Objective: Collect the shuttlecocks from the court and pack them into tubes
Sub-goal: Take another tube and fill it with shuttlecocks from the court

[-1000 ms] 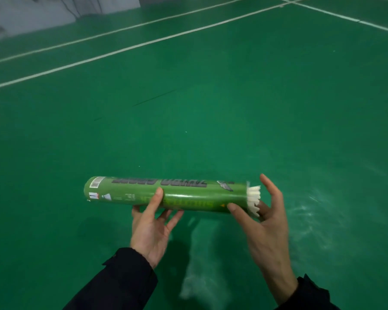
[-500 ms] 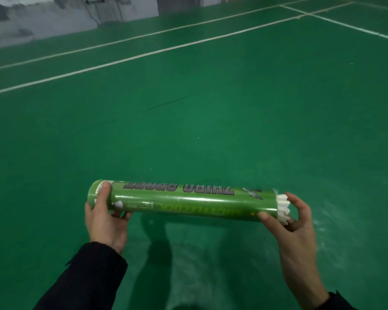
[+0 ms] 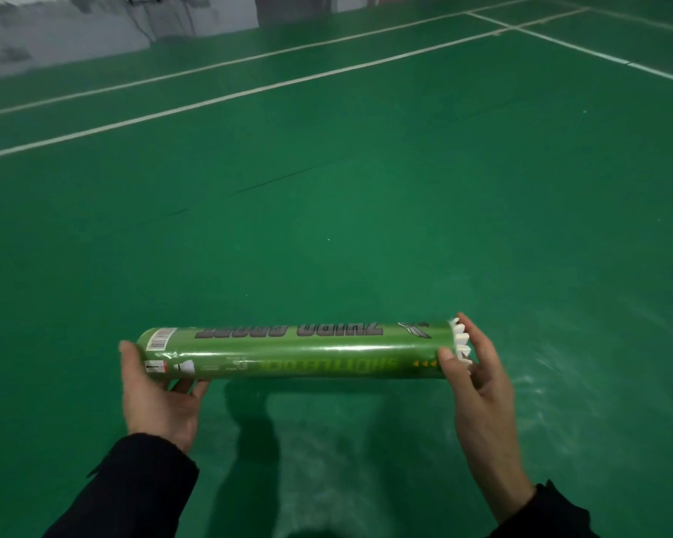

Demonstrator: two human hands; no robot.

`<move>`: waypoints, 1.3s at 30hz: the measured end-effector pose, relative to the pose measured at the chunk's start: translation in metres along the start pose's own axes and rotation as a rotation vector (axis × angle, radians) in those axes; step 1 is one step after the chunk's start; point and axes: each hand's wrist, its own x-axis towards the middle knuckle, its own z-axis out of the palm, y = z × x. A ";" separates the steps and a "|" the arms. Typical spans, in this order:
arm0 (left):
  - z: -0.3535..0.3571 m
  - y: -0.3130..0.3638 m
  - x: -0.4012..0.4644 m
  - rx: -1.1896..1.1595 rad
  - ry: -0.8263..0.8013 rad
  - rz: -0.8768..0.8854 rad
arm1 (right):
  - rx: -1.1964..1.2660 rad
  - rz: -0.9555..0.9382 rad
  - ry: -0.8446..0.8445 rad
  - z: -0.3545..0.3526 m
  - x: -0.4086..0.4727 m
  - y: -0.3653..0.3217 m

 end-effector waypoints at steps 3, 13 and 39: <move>-0.005 0.007 0.007 0.132 0.016 0.039 | 0.007 0.007 0.027 -0.001 -0.002 0.007; -0.020 0.014 0.017 0.374 0.001 0.019 | -0.010 0.070 -0.099 0.006 0.000 0.012; 0.007 0.025 -0.012 0.212 -0.122 0.192 | 0.140 0.102 0.283 0.013 -0.006 0.037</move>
